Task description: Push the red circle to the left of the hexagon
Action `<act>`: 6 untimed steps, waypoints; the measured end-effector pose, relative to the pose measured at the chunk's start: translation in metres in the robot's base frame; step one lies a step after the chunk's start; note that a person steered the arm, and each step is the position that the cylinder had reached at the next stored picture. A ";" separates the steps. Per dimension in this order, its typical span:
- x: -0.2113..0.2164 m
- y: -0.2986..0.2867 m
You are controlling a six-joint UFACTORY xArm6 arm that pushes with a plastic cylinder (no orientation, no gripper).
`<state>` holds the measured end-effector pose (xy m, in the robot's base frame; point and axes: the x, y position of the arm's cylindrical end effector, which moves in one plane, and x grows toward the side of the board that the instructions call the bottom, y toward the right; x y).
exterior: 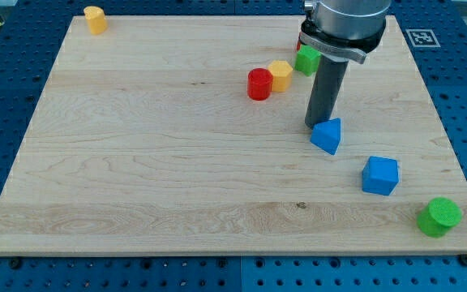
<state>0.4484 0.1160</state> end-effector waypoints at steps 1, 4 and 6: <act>0.005 0.000; -0.002 -0.001; -0.028 -0.026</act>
